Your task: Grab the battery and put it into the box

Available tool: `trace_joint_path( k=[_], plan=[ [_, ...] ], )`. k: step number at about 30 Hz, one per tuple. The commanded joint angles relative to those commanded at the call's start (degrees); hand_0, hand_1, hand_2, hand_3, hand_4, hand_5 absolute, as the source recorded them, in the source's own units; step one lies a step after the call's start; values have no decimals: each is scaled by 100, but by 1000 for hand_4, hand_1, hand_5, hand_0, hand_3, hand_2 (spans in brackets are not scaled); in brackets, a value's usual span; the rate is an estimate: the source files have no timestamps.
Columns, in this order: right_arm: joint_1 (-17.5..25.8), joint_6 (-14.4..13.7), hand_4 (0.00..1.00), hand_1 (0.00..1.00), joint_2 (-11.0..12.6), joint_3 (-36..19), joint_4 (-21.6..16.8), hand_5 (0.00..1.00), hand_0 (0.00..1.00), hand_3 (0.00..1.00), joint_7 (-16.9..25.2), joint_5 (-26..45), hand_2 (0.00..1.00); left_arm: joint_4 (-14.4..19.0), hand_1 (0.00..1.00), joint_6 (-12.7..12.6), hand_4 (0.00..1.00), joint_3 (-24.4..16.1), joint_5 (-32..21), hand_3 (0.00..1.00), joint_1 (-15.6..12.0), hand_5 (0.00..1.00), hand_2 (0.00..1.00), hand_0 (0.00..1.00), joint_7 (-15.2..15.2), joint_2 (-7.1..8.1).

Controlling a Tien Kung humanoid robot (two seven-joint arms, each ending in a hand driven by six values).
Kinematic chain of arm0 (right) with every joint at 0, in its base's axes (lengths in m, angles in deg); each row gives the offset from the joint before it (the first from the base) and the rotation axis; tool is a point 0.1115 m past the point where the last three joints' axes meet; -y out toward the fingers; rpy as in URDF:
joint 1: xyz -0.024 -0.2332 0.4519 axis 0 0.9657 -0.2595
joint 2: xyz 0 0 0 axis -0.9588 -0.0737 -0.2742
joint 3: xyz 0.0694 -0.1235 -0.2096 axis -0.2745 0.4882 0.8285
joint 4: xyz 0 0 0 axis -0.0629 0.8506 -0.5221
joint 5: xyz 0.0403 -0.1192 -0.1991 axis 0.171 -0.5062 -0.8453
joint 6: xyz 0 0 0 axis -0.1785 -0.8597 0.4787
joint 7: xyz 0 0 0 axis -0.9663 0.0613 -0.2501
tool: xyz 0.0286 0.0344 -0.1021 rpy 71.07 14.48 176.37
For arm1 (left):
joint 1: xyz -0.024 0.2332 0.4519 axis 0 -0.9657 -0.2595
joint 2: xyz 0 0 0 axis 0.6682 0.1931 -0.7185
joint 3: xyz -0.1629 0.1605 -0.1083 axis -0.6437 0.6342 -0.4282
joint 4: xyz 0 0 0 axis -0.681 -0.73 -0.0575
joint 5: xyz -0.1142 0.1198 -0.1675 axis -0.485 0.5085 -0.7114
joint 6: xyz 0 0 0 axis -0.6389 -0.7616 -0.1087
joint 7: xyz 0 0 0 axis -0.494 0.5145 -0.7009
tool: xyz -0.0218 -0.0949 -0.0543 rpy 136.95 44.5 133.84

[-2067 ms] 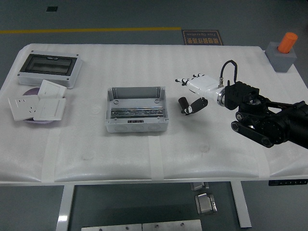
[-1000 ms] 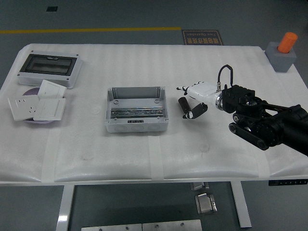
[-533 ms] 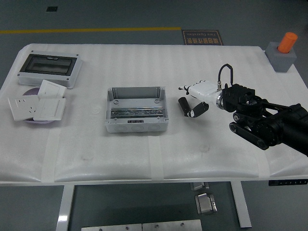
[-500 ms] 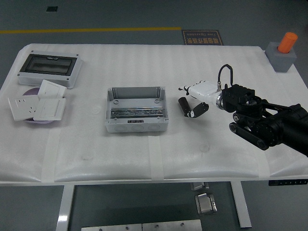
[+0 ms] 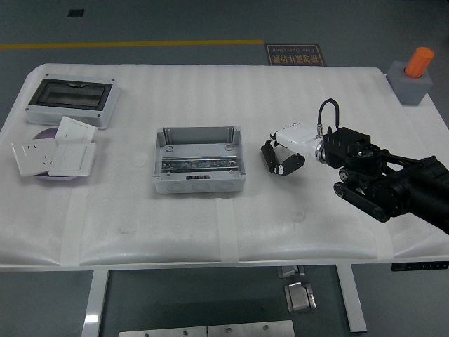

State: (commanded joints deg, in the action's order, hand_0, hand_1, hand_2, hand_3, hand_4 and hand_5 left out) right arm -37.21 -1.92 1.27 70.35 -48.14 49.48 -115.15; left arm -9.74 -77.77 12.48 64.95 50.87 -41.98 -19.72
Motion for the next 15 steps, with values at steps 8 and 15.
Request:
trace_joint_path(
  k=[8, 15],
  plan=[
    [-27, -8, 760, 714, 14, 1, -34, 421, 935, 741, 7, -30, 777, 0, 637, -28, 446, -21, 21, 462, 0, 453, 397, 608, -34, -10],
    [-167, -232, 747, 713, 164, 213, -261, 414, 933, 738, -68, 115, 775, 0, 635, -69, 445, -36, 22, 462, -6, 456, 397, 607, -69, -38]
  ],
)
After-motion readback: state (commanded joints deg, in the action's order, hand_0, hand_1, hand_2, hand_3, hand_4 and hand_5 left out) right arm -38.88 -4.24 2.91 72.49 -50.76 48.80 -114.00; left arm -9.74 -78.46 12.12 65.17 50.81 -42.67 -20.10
